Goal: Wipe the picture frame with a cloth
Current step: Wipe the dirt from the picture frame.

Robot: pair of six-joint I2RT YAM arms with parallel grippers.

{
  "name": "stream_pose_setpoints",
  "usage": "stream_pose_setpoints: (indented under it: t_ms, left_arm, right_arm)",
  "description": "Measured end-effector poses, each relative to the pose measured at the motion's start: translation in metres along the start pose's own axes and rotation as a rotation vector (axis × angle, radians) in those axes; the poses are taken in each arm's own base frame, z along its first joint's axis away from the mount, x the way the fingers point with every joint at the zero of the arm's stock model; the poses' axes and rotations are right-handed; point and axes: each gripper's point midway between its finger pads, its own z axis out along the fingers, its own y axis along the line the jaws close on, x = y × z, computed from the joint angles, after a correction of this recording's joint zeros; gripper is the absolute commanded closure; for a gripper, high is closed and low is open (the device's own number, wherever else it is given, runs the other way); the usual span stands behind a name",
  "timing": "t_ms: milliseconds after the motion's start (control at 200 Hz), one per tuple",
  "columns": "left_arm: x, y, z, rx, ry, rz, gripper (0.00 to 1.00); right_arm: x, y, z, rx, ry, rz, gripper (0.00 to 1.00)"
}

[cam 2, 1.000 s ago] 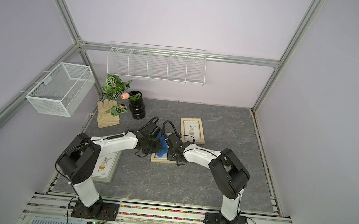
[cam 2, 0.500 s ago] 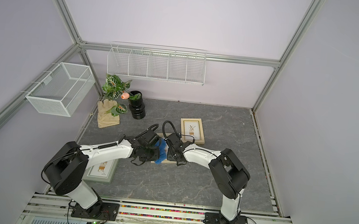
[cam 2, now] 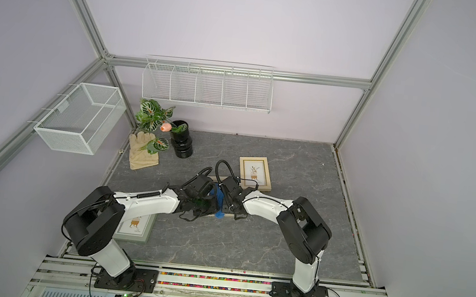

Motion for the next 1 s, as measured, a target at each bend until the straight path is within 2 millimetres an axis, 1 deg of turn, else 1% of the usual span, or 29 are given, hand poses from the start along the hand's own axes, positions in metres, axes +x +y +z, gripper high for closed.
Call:
stream_pose_setpoints:
  t_ms: [95,155,250,320,420,470,540,610,740,780,850,915,1000]
  left_arm:
    - [-0.002,0.023,-0.013,-0.060,-0.019,-0.015,1.00]
    - [-0.004,0.031,-0.017,-0.088,-0.024,-0.016,1.00]
    - [-0.004,0.028,-0.015,-0.093,-0.022,-0.008,1.00]
    - [-0.003,0.018,-0.008,-0.089,-0.014,0.009,1.00]
    - [0.000,-0.002,0.002,-0.059,-0.005,0.038,1.00]
    - [0.001,-0.006,0.004,-0.051,-0.007,0.046,1.00]
    - [0.001,-0.004,0.003,-0.053,-0.009,0.044,1.00]
    - [0.000,0.004,-0.001,-0.056,-0.015,0.035,1.00]
    - [-0.003,0.036,-0.019,-0.111,-0.043,0.010,1.00]
    - [-0.003,0.041,-0.024,-0.126,-0.045,0.011,1.00]
    - [-0.001,0.043,-0.026,-0.138,-0.046,0.020,1.00]
    - [0.000,0.041,-0.025,-0.145,-0.047,0.035,1.00]
    - [0.003,0.030,-0.020,-0.152,-0.039,0.064,1.00]
  right_arm:
    - [0.000,0.000,0.000,0.000,0.000,0.000,0.74]
    - [0.000,0.000,0.000,0.000,0.000,0.000,0.74]
    - [0.000,0.000,0.000,0.001,0.000,0.000,0.74]
    - [0.000,0.000,0.000,0.001,0.000,0.000,0.74]
    - [0.000,0.000,0.000,0.001,0.000,0.000,0.74]
    - [0.000,0.000,0.000,0.001,0.000,0.000,0.74]
    - [0.000,0.000,0.000,0.001,0.000,0.000,0.74]
    - [0.000,0.000,0.000,0.001,0.000,0.000,0.74]
    - [0.000,0.000,0.000,0.001,0.000,0.000,0.74]
    - [0.000,0.000,0.000,0.001,0.000,0.000,0.74]
    - [0.000,0.000,0.000,0.000,0.000,0.000,0.74]
    - [0.000,0.000,0.000,0.000,0.000,0.000,0.74]
    - [0.000,0.000,0.000,0.001,0.000,0.000,0.74]
